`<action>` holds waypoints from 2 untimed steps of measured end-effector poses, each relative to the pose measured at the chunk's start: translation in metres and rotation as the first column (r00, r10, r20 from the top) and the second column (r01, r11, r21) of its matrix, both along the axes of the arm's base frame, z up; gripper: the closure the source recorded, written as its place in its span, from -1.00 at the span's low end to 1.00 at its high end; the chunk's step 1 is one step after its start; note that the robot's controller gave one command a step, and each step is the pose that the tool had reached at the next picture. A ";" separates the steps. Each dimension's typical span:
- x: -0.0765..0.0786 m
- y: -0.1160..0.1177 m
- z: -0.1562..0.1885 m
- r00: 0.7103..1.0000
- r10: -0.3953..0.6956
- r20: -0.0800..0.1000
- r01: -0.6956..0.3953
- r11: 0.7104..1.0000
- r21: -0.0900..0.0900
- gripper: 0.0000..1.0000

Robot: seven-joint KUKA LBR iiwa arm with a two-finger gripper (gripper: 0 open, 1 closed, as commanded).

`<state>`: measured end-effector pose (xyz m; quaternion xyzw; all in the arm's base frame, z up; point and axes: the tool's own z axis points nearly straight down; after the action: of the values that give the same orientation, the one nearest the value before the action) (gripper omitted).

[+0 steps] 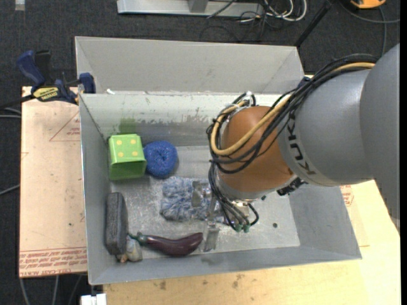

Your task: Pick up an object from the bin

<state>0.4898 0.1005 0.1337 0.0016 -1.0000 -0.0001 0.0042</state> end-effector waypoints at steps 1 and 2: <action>0.002 0.000 0.004 1.000 -0.003 0.008 0.003 1.000 0.001 -1.00; 0.013 0.017 -0.033 0.998 0.067 0.012 -0.067 0.998 0.001 -1.00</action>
Offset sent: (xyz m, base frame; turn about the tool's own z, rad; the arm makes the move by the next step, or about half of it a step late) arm 0.0171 0.0299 -0.0625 -0.1191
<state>0.5023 0.1178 0.1008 0.0349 -0.9994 -0.0005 -0.0020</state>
